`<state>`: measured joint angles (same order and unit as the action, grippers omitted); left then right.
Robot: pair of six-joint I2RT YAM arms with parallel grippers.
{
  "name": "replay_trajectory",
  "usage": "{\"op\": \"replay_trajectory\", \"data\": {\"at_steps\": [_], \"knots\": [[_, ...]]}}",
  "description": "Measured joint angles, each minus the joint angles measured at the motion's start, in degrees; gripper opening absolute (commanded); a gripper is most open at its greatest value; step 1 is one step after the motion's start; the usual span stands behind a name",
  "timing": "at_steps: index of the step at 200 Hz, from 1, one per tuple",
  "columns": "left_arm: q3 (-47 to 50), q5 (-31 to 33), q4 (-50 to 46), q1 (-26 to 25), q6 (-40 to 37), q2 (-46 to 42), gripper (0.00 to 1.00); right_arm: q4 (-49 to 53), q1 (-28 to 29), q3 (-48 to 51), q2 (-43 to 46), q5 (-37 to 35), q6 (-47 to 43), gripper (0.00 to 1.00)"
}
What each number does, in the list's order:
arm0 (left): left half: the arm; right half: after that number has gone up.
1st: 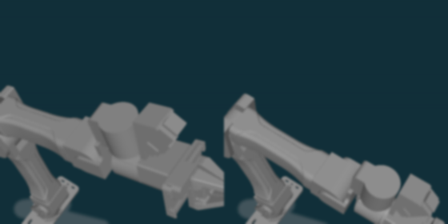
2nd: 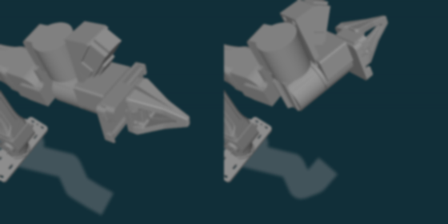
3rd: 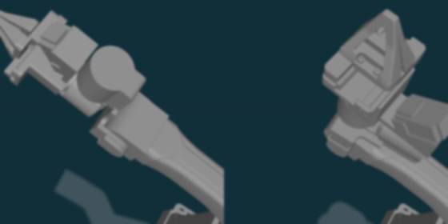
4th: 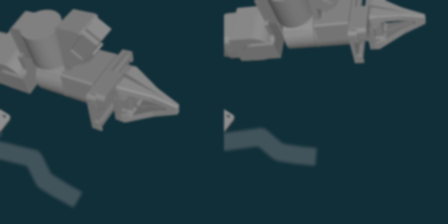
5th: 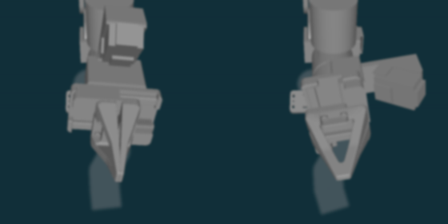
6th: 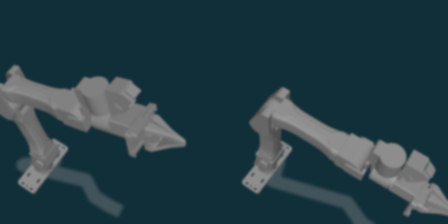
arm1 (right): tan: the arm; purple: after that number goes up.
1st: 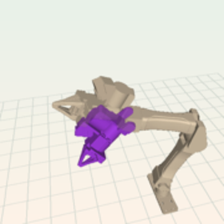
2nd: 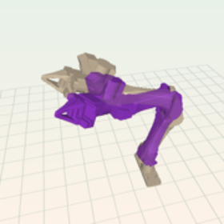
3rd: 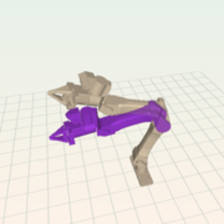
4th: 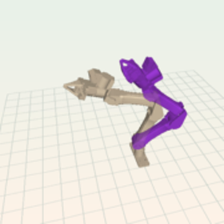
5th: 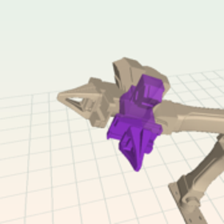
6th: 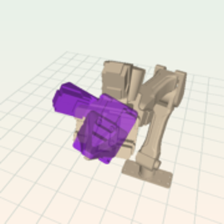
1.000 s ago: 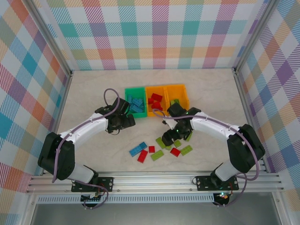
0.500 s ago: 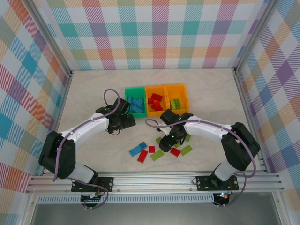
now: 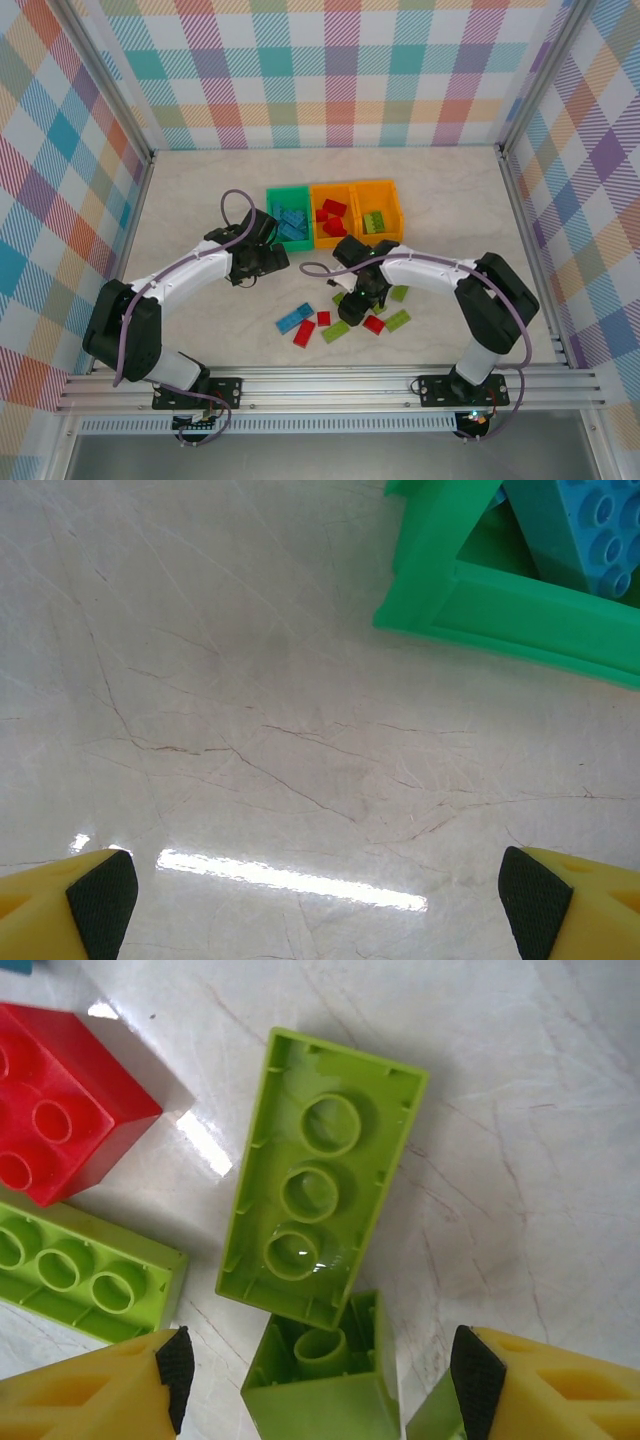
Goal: Sort the legos into containers by color
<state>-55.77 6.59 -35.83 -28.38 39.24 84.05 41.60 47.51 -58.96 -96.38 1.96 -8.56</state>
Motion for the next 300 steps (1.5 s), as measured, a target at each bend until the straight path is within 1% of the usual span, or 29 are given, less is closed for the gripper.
{"op": "replay_trajectory", "data": {"at_steps": [43,80,101,130,146,200,222,261,278,300], "knots": [[0.0,0.2,0.0,0.0,0.0,0.0,0.95,0.9,0.7,0.0,-0.7,-0.3,-0.9,0.65],[0.0,0.1,0.0,0.0,0.0,0.0,0.95,1.5,0.7,0.0,-0.7,-1.2,-1.0,0.6],[0.0,0.1,0.0,0.0,0.0,0.0,0.95,1.5,0.8,0.0,-0.9,-1.5,-1.0,0.54],[0.0,0.2,0.0,0.0,0.0,0.0,0.95,1.5,1.0,0.0,-1.4,-1.8,-1.2,0.4],[0.0,0.2,0.0,0.0,0.0,0.0,0.95,1.5,1.0,-0.2,-1.4,-2.0,-0.9,0.35],[0.0,0.5,0.0,0.0,0.0,0.0,0.95,2.2,0.1,-3.7,2.2,-2.6,0.2,0.35],[0.0,0.6,0.0,0.0,-0.1,0.0,0.95,1.7,-3.3,-5.9,4.2,-2.1,1.6,0.34],[-0.9,1.7,-0.7,-0.5,-1.4,0.0,0.96,1.0,-15.0,-12.0,4.0,-0.2,7.0,0.33],[-1.1,1.9,-1.3,-1.0,-1.9,0.0,0.95,1.3,-19.2,-17.2,1.6,0.4,9.7,0.31],[-1.1,2.1,-1.5,-1.8,-2.7,0.2,0.96,2.9,-22.1,-25.6,-4.5,0.4,12.9,0.32]]}}
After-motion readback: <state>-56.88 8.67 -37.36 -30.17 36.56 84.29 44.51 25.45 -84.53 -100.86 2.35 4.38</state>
